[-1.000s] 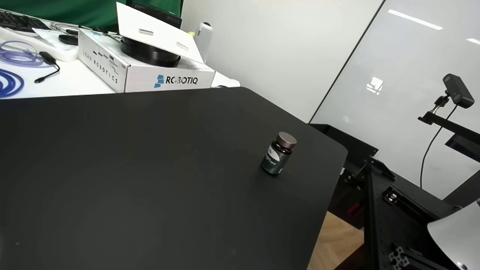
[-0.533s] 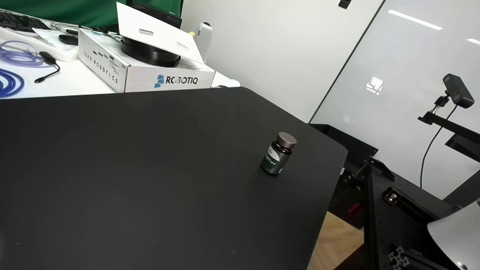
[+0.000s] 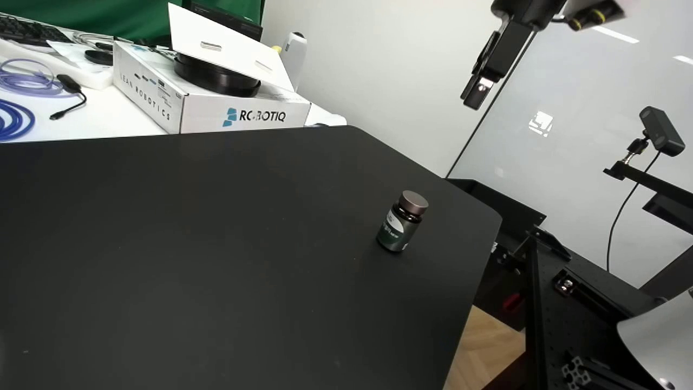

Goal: Move the bottle to the left

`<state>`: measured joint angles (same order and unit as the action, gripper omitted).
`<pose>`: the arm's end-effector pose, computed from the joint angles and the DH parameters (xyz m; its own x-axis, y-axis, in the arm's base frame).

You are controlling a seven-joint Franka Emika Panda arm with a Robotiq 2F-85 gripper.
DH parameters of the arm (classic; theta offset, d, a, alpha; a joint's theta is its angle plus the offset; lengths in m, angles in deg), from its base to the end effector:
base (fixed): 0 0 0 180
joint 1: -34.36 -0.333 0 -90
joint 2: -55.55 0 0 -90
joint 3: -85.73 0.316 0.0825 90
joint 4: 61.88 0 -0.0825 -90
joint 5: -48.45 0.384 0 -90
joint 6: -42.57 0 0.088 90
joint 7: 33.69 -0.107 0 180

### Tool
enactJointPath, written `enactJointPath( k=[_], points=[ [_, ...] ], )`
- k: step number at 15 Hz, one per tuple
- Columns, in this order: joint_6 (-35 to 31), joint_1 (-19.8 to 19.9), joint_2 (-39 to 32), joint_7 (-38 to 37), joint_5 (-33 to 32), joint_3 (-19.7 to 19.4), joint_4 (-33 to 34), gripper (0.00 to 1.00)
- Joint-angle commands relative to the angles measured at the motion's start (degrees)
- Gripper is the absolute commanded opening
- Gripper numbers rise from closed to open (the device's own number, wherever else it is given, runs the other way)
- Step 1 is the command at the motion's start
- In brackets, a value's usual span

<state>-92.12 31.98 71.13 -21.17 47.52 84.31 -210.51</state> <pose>0.4225 0.0071 0.3532 0.9692 0.2449 0.0267 0.2447 -0.9695 0.0113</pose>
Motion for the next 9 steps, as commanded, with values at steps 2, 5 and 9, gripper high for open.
enactJointPath(
  k=[2,5,9],
  points=[
    [-7.57,0.16,-4.29,-0.98,1.6,-0.16,-2.75,1.0],
    [-10.84,1.45,-7.76,-1.51,0.89,-0.53,-1.67,1.0],
    [-12.3,2.69,-10.01,-1.38,0.08,-0.83,-1.12,1.0]
  ],
)
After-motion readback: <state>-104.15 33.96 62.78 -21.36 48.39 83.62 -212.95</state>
